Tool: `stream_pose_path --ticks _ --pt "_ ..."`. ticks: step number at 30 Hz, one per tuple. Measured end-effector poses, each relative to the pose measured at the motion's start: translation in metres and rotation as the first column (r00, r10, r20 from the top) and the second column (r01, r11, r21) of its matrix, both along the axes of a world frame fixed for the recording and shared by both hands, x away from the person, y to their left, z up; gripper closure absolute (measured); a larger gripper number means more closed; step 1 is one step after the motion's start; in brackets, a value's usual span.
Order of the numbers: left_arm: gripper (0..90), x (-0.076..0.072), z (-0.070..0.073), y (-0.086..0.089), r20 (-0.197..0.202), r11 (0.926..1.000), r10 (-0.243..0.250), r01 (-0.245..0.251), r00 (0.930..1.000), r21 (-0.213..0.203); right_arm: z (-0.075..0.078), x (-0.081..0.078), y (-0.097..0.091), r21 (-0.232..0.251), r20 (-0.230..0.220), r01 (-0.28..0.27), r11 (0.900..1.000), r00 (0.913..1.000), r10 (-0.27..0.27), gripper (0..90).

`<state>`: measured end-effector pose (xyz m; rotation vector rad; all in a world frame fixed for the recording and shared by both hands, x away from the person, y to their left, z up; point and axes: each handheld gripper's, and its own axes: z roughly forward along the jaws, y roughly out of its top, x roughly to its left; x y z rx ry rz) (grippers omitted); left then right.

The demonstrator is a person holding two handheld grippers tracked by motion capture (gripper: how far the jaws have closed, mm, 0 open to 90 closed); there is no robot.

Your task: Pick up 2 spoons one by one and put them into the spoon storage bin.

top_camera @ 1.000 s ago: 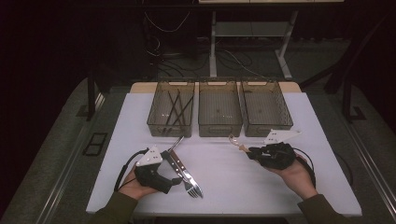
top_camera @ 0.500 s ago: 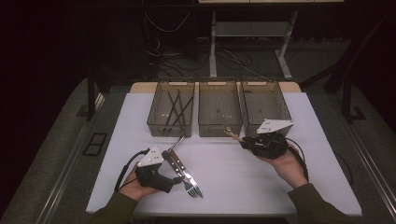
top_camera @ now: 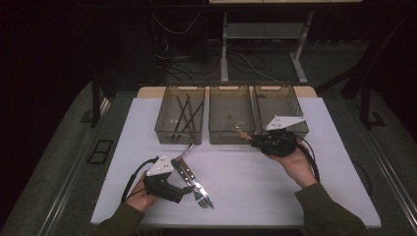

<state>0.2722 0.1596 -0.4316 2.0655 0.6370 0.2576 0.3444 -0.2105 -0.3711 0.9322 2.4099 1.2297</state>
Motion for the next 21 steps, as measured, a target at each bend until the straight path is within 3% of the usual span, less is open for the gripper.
stream_pose_path --ticks 13,21 --pt "5.5 -0.001 0.000 -0.001 0.006 1.0000 0.004 -0.004 1.0000 -0.002 0.017 0.037 0.014 -0.001 -0.002 0.029 0.9996 0.9996 -0.029 76.4" --pt "5.5 -0.002 0.000 -0.002 0.007 1.0000 0.004 -0.004 1.0000 -0.008 0.018 0.066 0.023 -0.025 -0.022 0.054 0.9982 0.9983 -0.055 76.3"
